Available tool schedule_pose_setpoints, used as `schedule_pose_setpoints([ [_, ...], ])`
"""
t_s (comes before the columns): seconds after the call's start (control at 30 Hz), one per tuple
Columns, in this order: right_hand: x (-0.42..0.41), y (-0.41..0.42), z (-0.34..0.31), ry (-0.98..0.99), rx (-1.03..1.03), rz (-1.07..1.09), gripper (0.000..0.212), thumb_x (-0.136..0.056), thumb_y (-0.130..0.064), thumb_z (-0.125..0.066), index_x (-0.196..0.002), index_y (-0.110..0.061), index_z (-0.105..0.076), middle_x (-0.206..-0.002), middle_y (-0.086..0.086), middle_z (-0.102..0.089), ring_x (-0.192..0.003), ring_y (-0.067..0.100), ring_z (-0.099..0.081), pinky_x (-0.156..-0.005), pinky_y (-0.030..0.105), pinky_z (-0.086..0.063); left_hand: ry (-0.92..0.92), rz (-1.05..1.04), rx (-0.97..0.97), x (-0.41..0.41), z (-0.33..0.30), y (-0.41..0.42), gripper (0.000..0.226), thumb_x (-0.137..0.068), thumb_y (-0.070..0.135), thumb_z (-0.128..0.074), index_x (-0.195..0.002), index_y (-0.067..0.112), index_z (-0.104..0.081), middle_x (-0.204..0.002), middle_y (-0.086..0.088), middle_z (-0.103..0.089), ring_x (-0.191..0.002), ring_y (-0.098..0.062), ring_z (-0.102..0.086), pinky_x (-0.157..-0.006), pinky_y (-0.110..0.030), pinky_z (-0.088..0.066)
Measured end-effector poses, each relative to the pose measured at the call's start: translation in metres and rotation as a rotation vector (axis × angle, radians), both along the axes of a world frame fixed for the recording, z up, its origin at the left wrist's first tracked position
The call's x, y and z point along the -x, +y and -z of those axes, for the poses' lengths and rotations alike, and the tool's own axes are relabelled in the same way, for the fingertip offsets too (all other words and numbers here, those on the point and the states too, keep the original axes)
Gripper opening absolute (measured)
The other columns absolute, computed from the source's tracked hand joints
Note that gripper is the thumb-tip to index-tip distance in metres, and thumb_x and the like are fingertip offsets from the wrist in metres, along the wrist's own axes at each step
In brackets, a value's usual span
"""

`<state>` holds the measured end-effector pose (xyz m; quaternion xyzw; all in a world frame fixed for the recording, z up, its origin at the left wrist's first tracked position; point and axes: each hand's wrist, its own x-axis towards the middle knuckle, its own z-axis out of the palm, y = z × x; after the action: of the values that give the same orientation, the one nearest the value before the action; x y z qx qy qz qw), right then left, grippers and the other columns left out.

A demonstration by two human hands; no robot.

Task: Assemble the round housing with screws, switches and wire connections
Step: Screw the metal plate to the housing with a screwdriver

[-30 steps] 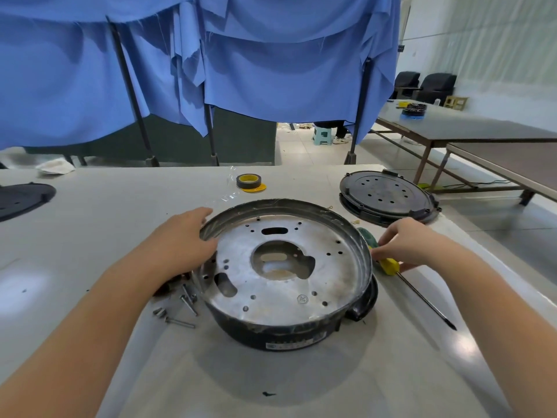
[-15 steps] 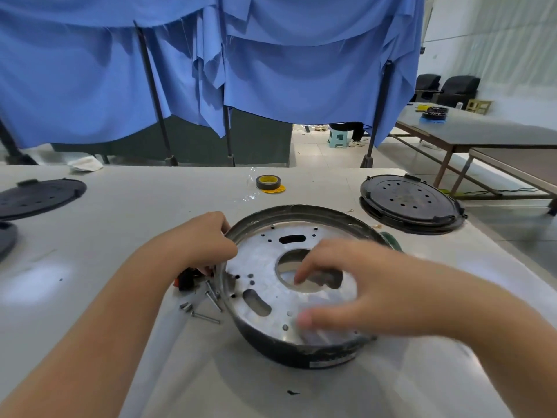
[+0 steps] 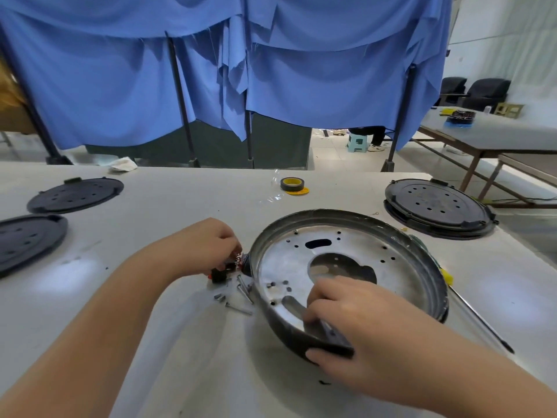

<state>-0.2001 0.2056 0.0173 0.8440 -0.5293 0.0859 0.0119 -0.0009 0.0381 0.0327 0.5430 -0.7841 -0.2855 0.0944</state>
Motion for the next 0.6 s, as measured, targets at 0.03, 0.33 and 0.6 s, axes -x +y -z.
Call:
schedule_pose_setpoints([
  [0.03, 0.001, 0.002, 0.0, -0.008, 0.0, 0.007, 0.035, -0.085, -0.056, -0.041, -0.099, -0.029, -0.058, -0.101, -0.017, -0.047, -0.093, 0.005, -0.044, -0.079, 0.02, -0.04, -0.03, 0.021, 0.062, -0.005, 0.004, 0.002, 0.025, -0.095, 0.015, -0.046, -0.093, 0.02, -0.07, -0.095, 0.002, -0.07, -0.081, -0.012, -0.066, -0.064, -0.023, -0.051],
  [0.33, 0.004, 0.013, 0.003, -0.028, 0.006, 0.119, 0.03, -0.076, -0.056, -0.041, -0.09, -0.033, -0.055, -0.096, -0.019, -0.049, -0.087, 0.002, -0.046, -0.075, 0.021, -0.044, -0.209, 0.118, 0.286, -0.02, 0.044, 0.025, 0.025, -0.088, 0.016, -0.055, -0.103, 0.028, -0.07, -0.096, 0.012, -0.061, -0.076, -0.003, -0.051, -0.073, -0.018, -0.04],
  [0.6, -0.005, 0.015, 0.006, 0.04, 0.05, 0.179, 0.035, -0.079, -0.059, -0.041, -0.086, -0.029, -0.058, -0.093, -0.015, -0.051, -0.082, 0.01, -0.049, -0.068, 0.027, -0.045, -0.26, 0.228, 0.336, -0.021, 0.049, 0.029, 0.017, -0.084, 0.024, -0.062, -0.095, 0.033, -0.072, -0.094, 0.015, -0.052, -0.078, -0.004, -0.048, -0.068, -0.016, -0.035],
])
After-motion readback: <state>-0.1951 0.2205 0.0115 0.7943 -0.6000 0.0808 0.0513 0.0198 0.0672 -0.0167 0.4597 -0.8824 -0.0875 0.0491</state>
